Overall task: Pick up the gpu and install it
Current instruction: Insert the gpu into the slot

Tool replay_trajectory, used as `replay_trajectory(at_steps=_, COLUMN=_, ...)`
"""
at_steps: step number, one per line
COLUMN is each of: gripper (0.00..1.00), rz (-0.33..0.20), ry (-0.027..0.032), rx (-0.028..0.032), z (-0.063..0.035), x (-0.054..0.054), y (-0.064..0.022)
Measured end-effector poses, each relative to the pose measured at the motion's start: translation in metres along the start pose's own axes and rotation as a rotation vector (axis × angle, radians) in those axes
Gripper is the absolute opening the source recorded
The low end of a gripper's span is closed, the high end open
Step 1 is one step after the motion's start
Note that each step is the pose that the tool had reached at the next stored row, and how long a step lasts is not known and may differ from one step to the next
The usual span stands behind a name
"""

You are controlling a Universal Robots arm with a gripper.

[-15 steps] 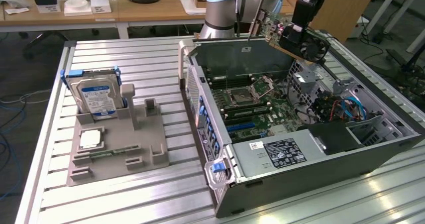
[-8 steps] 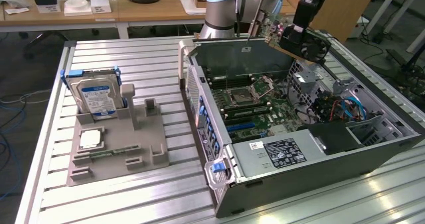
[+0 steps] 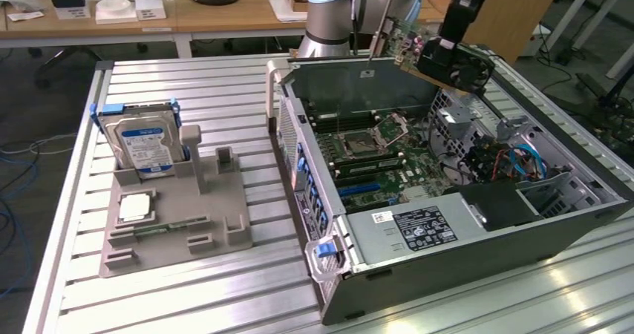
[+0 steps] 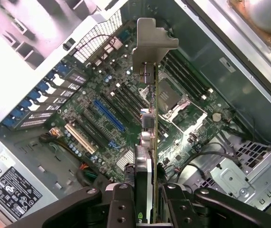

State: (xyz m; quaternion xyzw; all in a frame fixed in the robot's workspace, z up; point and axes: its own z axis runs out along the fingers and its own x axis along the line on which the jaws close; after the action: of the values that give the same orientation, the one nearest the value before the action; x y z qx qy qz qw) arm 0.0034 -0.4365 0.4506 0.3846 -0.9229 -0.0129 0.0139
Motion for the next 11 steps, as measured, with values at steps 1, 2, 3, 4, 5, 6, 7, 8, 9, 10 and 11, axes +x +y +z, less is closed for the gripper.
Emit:
replay_trajectory(at_steps=1, gripper=0.27, rz=-0.008, ry=0.0003, rx=0.0001, z=0.0, x=0.0001, y=-0.0001)
replay_trajectory(at_steps=2, gripper=0.27, rz=-0.016, ry=0.0006, rx=0.0003, z=0.0, x=0.0001, y=-0.0001)
replay_trajectory(at_steps=3, gripper=0.27, rz=-0.024, ry=0.0009, rx=0.0004, z=0.0, x=0.0002, y=-0.0002)
replay_trajectory(at_steps=4, gripper=0.27, rz=-0.032, ry=0.0011, rx=0.0005, z=0.0, x=0.0003, y=-0.0003)
replay_trajectory(at_steps=5, gripper=0.27, rz=-0.039, ry=0.0014, rx=0.0006, z=0.0, x=0.0004, y=-0.0004)
replay_trajectory(at_steps=6, gripper=0.27, rz=-0.048, ry=0.0017, rx=0.0008, z=0.0, x=0.0005, y=-0.0004)
replay_trajectory(at_steps=7, gripper=0.27, rz=-0.055, ry=0.0019, rx=0.0009, z=0.0, x=0.0005, y=-0.0005)
replay_trajectory(at_steps=8, gripper=0.27, rz=-0.063, ry=0.0022, rx=0.001, z=0.0, x=0.0006, y=-0.0006)
replay_trajectory(at_steps=9, gripper=0.27, rz=-0.07, ry=0.0024, rx=0.0011, z=0.0, x=0.0007, y=-0.0007)
replay_trajectory(at_steps=10, gripper=0.27, rz=-0.078, ry=0.0027, rx=0.0013, z=-0.0001, x=0.0008, y=-0.0008)
replay_trajectory(at_steps=11, gripper=0.27, rz=-0.085, ry=0.003, rx=0.0013, z=0.0, x=0.0009, y=-0.0008)
